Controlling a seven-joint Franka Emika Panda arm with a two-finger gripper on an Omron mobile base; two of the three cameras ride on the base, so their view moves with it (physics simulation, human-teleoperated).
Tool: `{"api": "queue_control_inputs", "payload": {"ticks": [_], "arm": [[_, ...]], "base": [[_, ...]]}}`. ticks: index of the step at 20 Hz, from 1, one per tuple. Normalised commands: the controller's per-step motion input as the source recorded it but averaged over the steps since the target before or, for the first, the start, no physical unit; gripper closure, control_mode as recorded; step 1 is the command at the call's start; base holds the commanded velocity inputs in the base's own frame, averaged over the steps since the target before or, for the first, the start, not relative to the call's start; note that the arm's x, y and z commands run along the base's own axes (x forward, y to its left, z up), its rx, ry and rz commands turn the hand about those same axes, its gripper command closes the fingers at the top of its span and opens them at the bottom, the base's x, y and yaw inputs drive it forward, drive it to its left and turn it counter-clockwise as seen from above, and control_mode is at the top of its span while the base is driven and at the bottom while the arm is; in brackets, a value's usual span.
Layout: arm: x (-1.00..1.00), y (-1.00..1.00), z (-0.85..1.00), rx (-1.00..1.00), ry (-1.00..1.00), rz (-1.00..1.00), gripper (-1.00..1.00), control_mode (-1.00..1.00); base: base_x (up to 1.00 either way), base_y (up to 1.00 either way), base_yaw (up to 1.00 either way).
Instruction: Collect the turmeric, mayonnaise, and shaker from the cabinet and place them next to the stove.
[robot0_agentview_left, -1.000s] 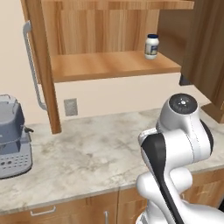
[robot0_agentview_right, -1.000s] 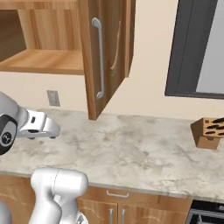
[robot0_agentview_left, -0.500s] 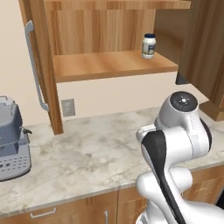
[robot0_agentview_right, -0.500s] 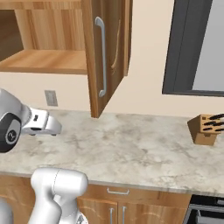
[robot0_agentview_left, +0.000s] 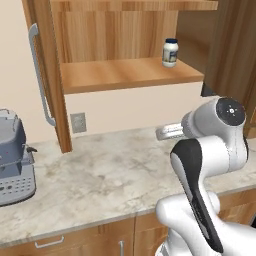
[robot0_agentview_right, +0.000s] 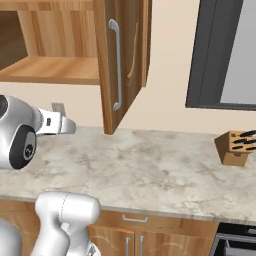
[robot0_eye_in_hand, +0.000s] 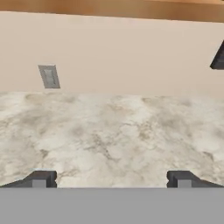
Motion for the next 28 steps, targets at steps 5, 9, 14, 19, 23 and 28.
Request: {"api": "queue_control_inputs", "payload": {"ticks": [5, 9, 14, 19, 23, 28], "arm": [[0.35, 0.00, 0.88, 0.00, -0.07, -0.08, -1.00, -1.00], [0.38, 0.00, 0.61, 0.00, -0.19, -0.03, -1.00, -1.00], [0.42, 0.06, 0.55, 0.00, -0.14, -0.06, -1.00, -1.00], [0.34, 0.00, 0.39, 0.00, -0.05, -0.06, -1.00, -1.00], [0.37, 0.00, 0.29, 0.00, -0.03, -0.04, -1.00, -1.00], [0.53, 0.00, 0.13, 0.01, -0.01, -0.01, -1.00, -1.00]], "base": [[0.00, 0.00, 0.00], [0.00, 0.00, 0.00], [0.00, 0.00, 0.00], [0.00, 0.00, 0.00], [0.00, 0.00, 0.00], [0.00, 0.00, 0.00]]}}
